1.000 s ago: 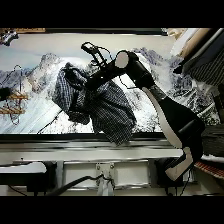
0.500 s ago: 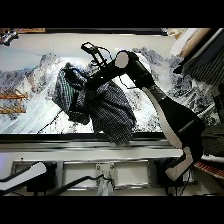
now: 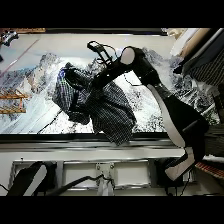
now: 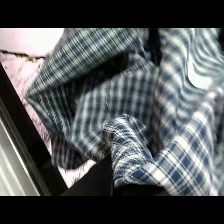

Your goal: Fold the clothes and pants, and hang the long-sleeved shirts on hangers.

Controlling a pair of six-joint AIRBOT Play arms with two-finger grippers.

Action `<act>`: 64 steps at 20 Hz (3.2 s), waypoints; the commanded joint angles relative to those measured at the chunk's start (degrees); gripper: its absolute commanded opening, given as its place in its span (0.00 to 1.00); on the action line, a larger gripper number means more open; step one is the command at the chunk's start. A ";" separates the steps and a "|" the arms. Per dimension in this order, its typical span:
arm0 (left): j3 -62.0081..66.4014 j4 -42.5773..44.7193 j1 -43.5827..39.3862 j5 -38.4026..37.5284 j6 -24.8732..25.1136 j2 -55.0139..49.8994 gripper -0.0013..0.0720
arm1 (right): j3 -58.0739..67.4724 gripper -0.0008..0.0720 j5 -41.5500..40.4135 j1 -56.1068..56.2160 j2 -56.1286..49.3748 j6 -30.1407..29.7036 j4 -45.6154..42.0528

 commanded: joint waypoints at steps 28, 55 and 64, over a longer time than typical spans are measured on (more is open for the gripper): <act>-15.54 -56.04 -13.18 -22.84 32.37 -31.26 0.03 | 1.90 0.05 19.63 -7.54 13.29 -2.25 3.04; -14.93 -92.48 -22.71 -51.23 46.01 -56.06 0.03 | 1.36 0.05 22.58 -0.61 22.47 5.62 3.23; -14.95 -92.35 -22.88 -51.23 46.23 -53.99 0.03 | 5.01 0.71 22.71 -0.37 22.64 5.70 2.08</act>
